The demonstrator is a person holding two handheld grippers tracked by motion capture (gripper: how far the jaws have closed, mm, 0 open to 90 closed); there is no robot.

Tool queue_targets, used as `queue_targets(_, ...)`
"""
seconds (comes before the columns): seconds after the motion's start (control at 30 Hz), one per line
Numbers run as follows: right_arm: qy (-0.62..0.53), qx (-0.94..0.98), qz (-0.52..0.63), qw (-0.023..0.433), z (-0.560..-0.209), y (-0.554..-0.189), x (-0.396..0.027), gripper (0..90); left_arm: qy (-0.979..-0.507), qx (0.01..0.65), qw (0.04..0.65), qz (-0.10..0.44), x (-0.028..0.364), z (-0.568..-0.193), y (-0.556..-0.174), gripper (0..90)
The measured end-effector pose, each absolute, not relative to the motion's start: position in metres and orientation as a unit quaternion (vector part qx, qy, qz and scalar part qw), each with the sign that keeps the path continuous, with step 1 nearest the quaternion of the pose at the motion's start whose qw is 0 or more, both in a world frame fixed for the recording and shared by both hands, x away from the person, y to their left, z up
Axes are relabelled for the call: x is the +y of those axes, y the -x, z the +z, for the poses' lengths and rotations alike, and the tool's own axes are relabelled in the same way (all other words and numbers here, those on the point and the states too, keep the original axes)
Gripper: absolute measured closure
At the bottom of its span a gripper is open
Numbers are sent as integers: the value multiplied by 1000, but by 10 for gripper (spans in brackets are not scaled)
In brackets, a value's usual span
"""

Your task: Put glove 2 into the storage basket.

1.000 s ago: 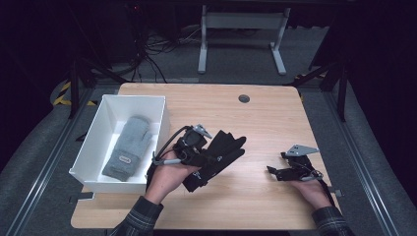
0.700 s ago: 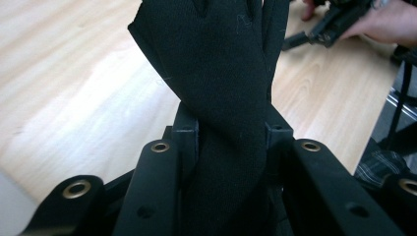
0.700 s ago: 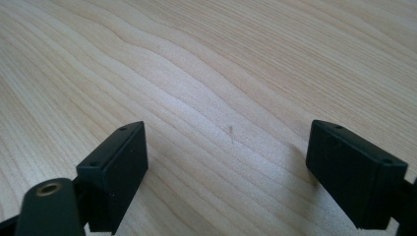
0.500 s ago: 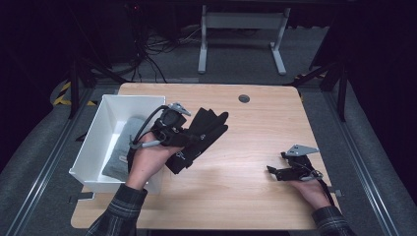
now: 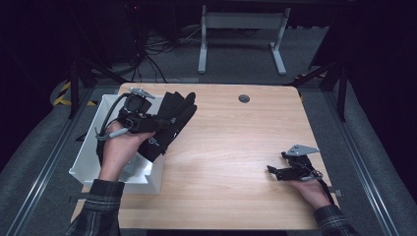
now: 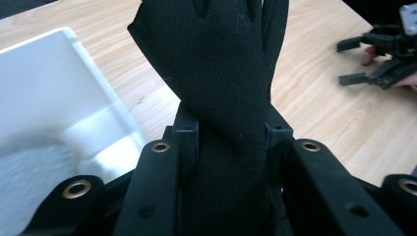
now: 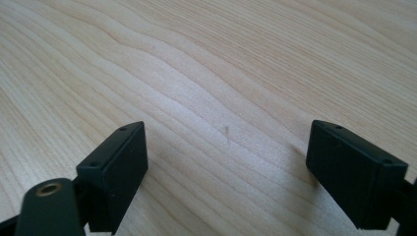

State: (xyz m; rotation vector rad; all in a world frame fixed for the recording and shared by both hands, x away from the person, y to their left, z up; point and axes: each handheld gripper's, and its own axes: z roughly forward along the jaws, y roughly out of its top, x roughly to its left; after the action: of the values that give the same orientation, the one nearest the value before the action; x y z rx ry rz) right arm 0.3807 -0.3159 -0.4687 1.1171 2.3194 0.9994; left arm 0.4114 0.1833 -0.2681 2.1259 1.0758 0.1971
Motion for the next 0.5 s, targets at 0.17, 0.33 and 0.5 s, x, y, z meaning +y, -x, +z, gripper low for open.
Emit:
queue_targets(0.17, -397, 825, 355, 189, -469, -381, -316, 164, -817, 440, 364, 80, 204, -267, -414, 691)
queue_targets(0.33, -397, 825, 355, 189, -469, -381, -316, 164, -798, 472, 364, 85, 230, -272, -414, 691)
queue_targets(0.5, -396, 825, 356, 190, -469, -381, -316, 164, -785, 504, 350, 85, 250, -286, -416, 691)
